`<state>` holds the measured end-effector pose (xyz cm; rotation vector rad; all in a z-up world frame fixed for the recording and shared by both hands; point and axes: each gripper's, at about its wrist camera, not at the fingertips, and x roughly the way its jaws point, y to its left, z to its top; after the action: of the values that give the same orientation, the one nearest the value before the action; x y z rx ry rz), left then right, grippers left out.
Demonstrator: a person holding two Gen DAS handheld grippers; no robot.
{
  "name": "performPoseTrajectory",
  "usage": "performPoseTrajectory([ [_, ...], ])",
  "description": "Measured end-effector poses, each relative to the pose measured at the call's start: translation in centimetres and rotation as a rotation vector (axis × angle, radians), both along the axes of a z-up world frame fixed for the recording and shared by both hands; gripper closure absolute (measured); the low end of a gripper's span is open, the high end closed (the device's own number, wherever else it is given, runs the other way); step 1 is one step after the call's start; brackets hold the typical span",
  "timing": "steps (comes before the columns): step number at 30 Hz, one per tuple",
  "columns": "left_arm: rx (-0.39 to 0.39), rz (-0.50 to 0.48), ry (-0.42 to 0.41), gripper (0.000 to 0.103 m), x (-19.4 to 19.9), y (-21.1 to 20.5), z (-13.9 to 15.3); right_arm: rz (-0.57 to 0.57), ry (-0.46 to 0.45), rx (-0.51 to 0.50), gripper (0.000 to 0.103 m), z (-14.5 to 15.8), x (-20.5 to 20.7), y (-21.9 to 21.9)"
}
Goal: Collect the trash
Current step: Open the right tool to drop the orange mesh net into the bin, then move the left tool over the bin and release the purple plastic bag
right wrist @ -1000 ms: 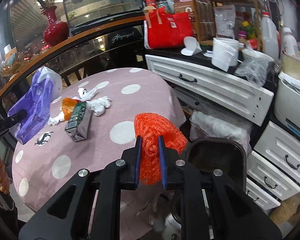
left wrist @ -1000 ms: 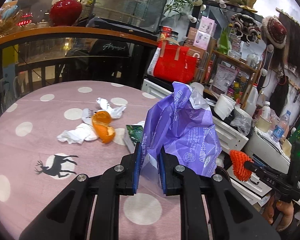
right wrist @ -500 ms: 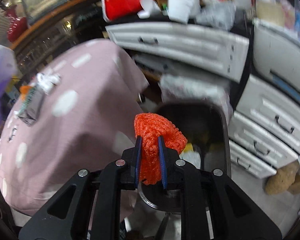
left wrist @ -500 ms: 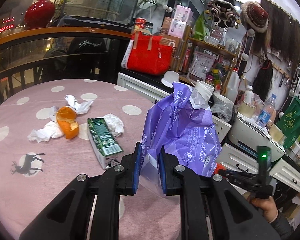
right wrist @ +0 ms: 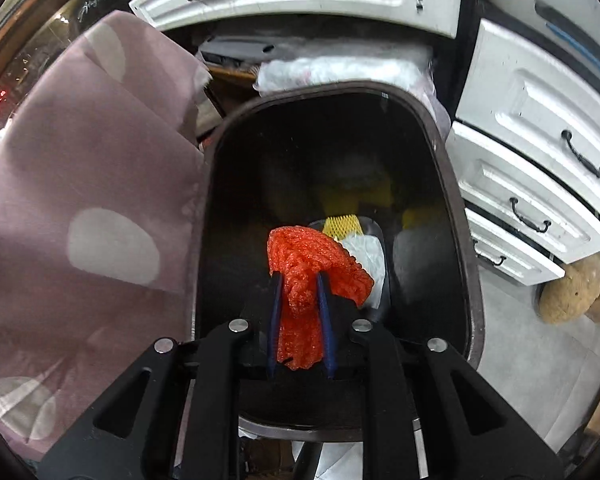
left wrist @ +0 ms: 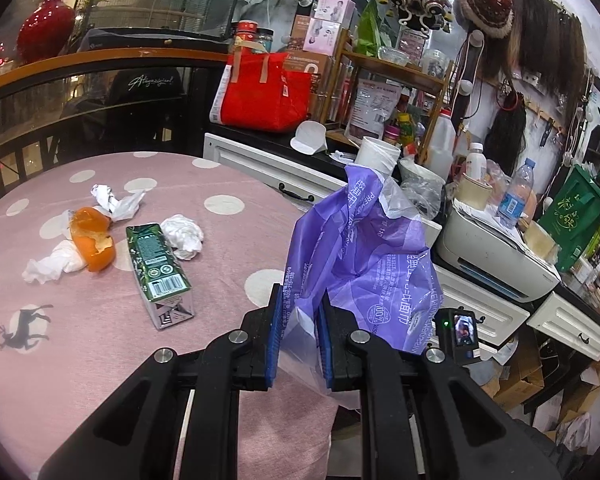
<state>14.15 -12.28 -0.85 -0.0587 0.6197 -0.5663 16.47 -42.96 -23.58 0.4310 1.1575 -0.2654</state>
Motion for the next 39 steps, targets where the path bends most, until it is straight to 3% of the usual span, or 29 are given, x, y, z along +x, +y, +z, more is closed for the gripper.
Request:
performPoseTrajectory([
  [2, 0.005, -0.007, -0.002, 0.087, -0.1, -0.3, 0.0, 0.0, 0.008, 0.008, 0.065, -0.5, -0.1, 0.0],
  [3, 0.005, -0.011, -0.001, 0.087, -0.1, -0.5, 0.0, -0.001, 0.016, 0.004, 0.043, -0.6, -0.1, 0.0],
  [4, 0.007, -0.016, 0.0, 0.087, -0.1, -0.7, -0.1, -0.006, 0.018, -0.005, 0.028, -0.6, -0.2, 0.0],
  [17, 0.057, -0.096, 0.001, 0.087, -0.7, -4.2, -1.4, -0.029, -0.068, -0.069, 0.023, 3.7, -2.2, -0.1],
  [29, 0.137, -0.235, 0.013, 0.087, -1.4, -10.4, -4.0, -0.179, -0.241, -0.205, 0.016, 12.1, -6.8, -2.7],
  [39, 0.197, -0.307, 0.096, 0.087, -0.9, -14.7, -7.5, -0.304, -0.343, -0.265, 0.013, 16.3, -10.1, -4.9],
])
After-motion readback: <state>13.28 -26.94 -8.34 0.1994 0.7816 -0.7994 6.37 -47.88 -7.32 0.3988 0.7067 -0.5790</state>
